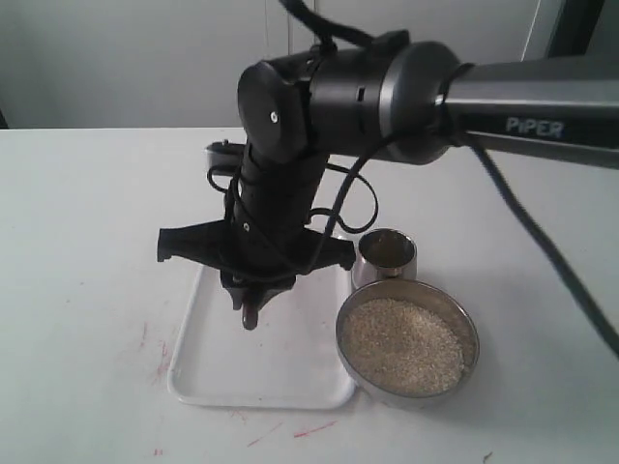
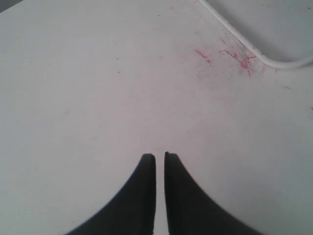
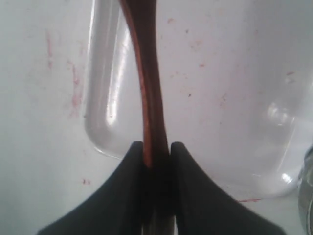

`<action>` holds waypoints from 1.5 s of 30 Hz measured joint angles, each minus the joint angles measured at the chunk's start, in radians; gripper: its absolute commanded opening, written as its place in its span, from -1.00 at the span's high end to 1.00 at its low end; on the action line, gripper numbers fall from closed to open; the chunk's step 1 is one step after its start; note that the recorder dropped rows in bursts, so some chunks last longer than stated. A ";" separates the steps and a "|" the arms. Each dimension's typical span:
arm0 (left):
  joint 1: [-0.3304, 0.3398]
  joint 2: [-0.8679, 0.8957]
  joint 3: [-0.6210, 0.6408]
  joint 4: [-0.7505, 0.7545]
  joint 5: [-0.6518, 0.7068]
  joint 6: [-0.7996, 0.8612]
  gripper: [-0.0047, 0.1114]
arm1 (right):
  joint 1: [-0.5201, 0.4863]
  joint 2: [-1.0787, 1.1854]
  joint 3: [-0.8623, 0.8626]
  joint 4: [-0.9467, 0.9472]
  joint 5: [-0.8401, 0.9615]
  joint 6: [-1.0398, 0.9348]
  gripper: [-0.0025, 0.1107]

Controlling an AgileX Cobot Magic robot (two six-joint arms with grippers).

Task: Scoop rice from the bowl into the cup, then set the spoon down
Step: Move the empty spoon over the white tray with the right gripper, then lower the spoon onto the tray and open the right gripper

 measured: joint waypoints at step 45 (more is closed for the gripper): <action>0.000 0.000 0.000 0.000 0.000 0.000 0.67 | 0.000 0.170 -0.026 -0.069 0.061 0.162 0.95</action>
